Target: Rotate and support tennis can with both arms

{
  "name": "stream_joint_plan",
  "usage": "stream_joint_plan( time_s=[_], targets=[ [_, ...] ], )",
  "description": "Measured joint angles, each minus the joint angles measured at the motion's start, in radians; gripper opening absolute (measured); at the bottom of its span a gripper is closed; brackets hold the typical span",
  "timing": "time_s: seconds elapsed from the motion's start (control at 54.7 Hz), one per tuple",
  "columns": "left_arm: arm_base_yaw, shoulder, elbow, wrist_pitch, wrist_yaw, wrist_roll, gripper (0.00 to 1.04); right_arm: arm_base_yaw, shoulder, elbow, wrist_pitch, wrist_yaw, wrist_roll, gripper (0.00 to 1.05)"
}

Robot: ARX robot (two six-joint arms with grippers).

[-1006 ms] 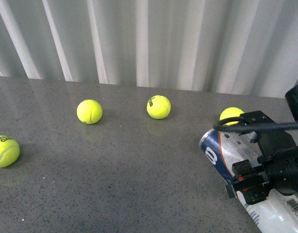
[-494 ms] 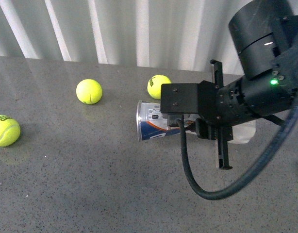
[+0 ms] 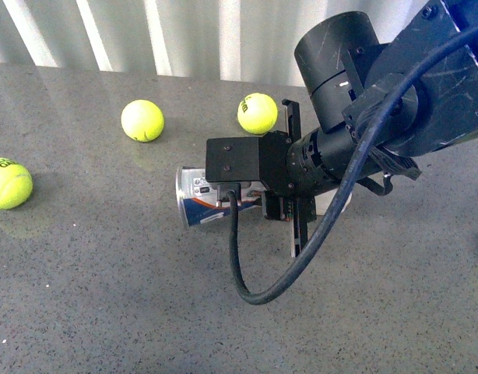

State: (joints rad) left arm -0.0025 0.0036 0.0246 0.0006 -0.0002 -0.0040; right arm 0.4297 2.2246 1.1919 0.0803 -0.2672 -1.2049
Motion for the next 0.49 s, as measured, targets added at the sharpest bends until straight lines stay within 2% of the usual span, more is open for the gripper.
stream_joint_plan(
  time_s=[0.091, 0.293, 0.384, 0.494],
  targets=[
    [0.000, 0.000, 0.000, 0.000, 0.000, 0.000, 0.98, -0.002, -0.003, -0.032, 0.014, -0.028, 0.006, 0.40],
    [0.000, 0.000, 0.000, 0.000, 0.000, 0.000, 0.98, -0.007, -0.003, -0.064, 0.095, -0.020, 0.032, 0.67],
    [0.000, 0.000, 0.000, 0.000, 0.000, 0.000, 0.98, -0.011, -0.019, -0.067, 0.126, -0.023, 0.064, 0.87],
    [0.000, 0.000, 0.000, 0.000, 0.000, 0.000, 0.98, -0.011, -0.049, -0.072, 0.127, -0.030, 0.095, 0.99]
  ],
)
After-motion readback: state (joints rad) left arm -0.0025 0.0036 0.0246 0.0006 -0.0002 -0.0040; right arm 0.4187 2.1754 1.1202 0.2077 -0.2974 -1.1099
